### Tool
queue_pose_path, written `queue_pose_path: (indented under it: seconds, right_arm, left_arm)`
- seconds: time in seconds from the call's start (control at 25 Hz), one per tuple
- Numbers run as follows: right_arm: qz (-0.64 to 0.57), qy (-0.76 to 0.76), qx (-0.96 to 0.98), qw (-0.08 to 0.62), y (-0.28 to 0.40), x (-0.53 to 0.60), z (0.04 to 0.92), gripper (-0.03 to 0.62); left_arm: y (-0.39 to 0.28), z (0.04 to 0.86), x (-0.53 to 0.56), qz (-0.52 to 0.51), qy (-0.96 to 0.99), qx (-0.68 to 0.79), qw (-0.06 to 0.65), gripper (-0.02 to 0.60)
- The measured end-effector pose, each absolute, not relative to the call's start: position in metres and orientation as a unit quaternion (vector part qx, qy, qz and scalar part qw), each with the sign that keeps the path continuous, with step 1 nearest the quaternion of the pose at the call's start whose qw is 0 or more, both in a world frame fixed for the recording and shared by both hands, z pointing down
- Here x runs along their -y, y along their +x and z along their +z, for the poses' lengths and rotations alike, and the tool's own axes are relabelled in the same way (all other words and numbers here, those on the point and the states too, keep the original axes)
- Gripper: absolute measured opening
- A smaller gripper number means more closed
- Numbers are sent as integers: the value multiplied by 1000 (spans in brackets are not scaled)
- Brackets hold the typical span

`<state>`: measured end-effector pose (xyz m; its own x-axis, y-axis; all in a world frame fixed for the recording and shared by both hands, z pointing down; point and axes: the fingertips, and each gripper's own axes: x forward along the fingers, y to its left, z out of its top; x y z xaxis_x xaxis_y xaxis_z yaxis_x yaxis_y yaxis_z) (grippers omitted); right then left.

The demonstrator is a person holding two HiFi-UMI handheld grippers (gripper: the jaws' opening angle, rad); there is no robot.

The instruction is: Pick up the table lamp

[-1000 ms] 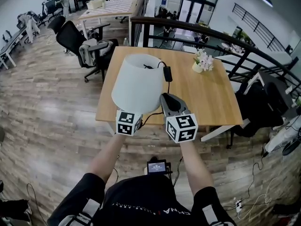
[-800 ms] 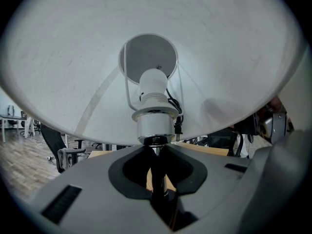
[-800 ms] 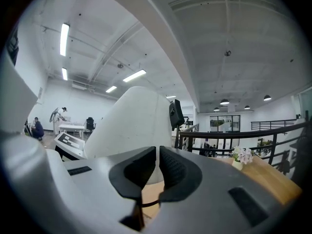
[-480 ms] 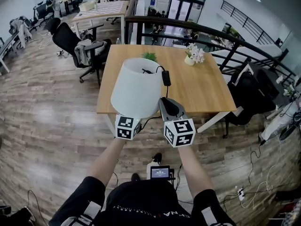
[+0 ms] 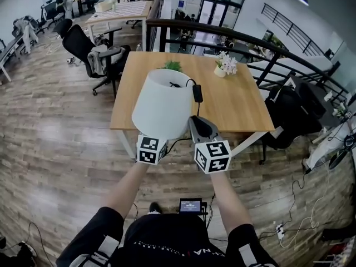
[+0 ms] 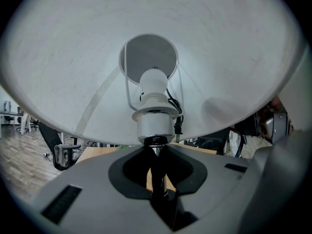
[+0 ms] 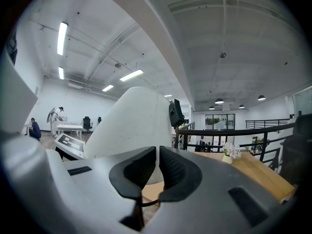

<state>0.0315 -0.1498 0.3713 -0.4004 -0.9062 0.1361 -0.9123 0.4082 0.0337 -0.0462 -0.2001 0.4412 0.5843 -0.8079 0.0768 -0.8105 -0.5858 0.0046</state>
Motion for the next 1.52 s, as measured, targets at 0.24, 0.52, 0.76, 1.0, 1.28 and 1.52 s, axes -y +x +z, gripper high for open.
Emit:
queue_pose_path:
  seconds: [0.24, 0.52, 0.76, 1.0, 1.28, 1.52]
  right_arm:
    - [27, 536, 842, 59, 64, 144, 369, 44]
    - [26, 527, 848, 52, 90, 144, 364, 44]
    - [28, 522, 851, 50, 104, 140, 360, 44]
    - [27, 520, 852, 49, 100, 139, 365, 44]
    - [22, 517, 854, 52, 103, 140, 363, 44]
    - [21, 517, 854, 54, 103, 146, 368, 44]
  left_arm:
    - [-14, 439, 193, 35, 887, 460, 17, 71]
    - [10, 435, 193, 41, 881, 471, 16, 72]
    - [24, 430, 188, 45, 879, 474, 13, 71]
    - [20, 435, 187, 46, 879, 474, 14, 72]
    - [23, 434, 188, 43, 878, 477, 14, 72]
    - [25, 440, 195, 42, 879, 475, 14, 72]
